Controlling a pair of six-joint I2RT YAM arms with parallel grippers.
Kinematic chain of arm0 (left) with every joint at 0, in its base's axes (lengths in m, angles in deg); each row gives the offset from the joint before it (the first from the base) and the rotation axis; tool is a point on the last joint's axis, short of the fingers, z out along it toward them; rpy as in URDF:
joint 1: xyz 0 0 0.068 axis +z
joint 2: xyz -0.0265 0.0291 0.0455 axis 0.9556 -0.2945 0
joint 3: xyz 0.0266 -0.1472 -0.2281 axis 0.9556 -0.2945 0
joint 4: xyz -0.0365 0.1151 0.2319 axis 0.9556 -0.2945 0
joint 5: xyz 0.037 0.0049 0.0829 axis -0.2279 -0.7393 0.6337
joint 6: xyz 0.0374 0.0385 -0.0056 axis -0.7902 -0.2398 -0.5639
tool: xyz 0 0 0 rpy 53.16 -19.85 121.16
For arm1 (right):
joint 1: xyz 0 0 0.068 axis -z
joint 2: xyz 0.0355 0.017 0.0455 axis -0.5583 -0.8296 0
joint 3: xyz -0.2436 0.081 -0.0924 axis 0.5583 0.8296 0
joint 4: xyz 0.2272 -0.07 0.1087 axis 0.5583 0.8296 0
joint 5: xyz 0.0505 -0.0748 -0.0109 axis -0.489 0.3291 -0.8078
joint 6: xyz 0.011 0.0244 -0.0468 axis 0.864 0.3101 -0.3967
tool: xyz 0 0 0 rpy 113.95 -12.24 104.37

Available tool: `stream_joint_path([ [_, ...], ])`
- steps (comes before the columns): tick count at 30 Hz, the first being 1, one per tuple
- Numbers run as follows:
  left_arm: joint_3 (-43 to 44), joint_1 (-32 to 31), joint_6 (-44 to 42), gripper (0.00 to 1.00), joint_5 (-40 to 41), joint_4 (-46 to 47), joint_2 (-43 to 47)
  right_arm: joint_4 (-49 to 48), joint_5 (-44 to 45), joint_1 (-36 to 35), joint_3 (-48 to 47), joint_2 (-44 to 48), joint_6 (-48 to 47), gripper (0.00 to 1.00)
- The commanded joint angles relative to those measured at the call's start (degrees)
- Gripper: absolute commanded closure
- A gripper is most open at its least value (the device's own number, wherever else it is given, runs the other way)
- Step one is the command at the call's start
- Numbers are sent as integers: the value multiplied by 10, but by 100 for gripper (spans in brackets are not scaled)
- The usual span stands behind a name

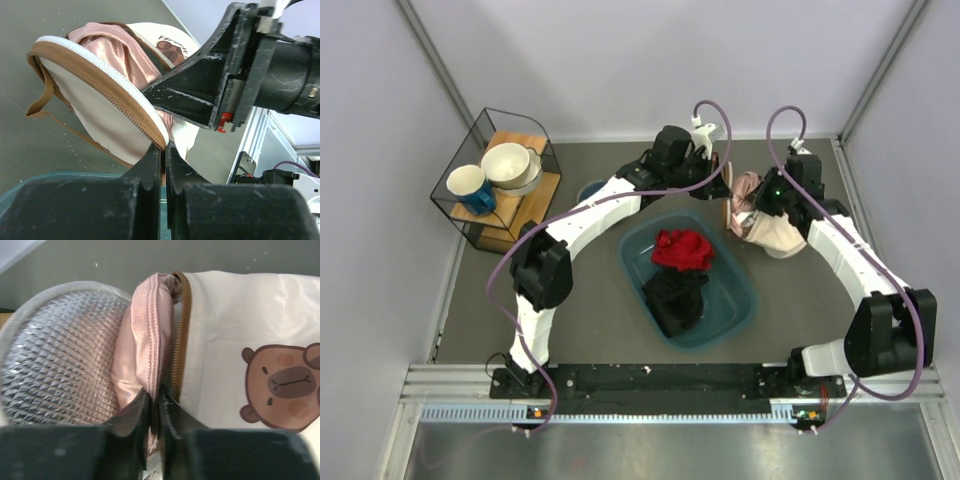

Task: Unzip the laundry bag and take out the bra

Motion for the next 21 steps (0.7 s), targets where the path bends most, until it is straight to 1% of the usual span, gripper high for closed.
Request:
stream_joint_path([
  [1,2,1,5,100,-12,36,46,4,0,-5,-31,49,-22,66],
  [2,3,1,9,100,-13,36,44,25,-15,-5,-52,48,-29,40],
  [4,4,1,13,100,-14,37,43,43,-27,-5,-71,61,-36,30],
  [5,5,1,16,100,-14,36,42,44,-30,-5,-76,69,-36,30],
  [9,5,-1,18,100,-13,36,43,36,15,-12,-47,125,-40,32],
  [11,5,0,17,100,-13,37,45,34,25,-12,-20,147,-37,38],
  [12,4,0,17,100,-12,37,44,33,27,-12,-12,150,-34,40],
  [13,4,0,17,100,-12,37,44,34,31,-12,-5,154,-29,44],
  [15,4,-2,18,100,-12,36,43,34,34,-12,11,157,-26,48],
  [16,5,-2,19,100,-12,36,43,36,35,-11,15,157,-22,53],
  [18,7,-3,18,100,-13,36,45,36,27,-12,15,153,-19,56],
  [21,9,-6,13,100,-12,31,47,38,9,-13,4,146,-14,57],
])
